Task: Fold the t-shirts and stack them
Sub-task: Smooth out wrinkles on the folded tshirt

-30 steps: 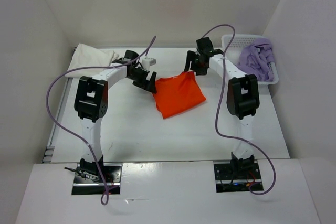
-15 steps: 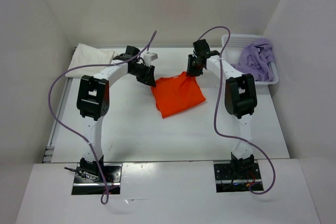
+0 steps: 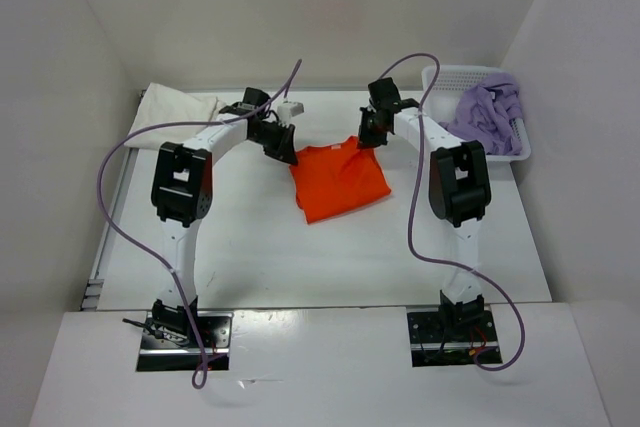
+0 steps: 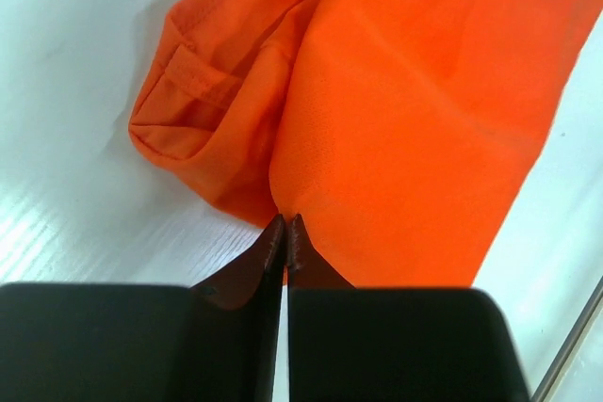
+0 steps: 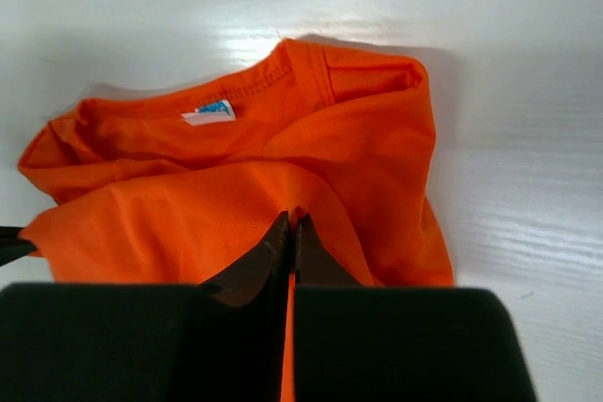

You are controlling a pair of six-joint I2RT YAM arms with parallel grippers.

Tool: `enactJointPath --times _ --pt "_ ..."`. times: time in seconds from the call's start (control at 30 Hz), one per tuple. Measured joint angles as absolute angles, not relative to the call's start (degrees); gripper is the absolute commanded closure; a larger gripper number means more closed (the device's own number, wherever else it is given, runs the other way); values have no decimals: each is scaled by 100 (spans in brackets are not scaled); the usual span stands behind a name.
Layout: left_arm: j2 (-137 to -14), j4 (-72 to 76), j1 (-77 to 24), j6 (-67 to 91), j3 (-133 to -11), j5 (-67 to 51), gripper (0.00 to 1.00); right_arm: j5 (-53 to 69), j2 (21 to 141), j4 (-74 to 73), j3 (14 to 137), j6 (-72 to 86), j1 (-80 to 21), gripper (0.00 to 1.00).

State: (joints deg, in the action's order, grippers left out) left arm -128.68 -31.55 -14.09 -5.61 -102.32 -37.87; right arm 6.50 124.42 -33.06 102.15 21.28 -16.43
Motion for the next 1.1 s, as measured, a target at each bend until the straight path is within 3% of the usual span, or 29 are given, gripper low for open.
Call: enactJointPath --times 0.57,0.73,0.83,0.9,0.97,1.0,1.1 --pt "-12562 -3245 -2128 -613 -11518 -3232 95 14 10984 -2877 8914 3065 -1315 100" --pt "-13135 -3197 -2141 -617 -11977 -2720 86 -1 11109 -2851 8753 3334 -1041 81" --pt "-13533 -3210 -2141 -593 -12302 -2394 58 -97 11266 -2825 8746 3422 -932 73" --pt "-13764 -3232 -2141 -565 -12543 -2200 35 -161 11365 -2816 8748 3498 -871 46" --pt "-13889 -3277 -2134 -567 -12742 -2021 26 -235 11476 -2827 8779 3503 -829 31" --pt "-13906 -3312 -2134 -548 -12805 -1927 23 -242 11535 -2836 8825 3452 -814 29" --pt "-13834 -3288 -2130 -537 -12820 -1756 0 -228 11614 -2834 8969 3341 -784 22"
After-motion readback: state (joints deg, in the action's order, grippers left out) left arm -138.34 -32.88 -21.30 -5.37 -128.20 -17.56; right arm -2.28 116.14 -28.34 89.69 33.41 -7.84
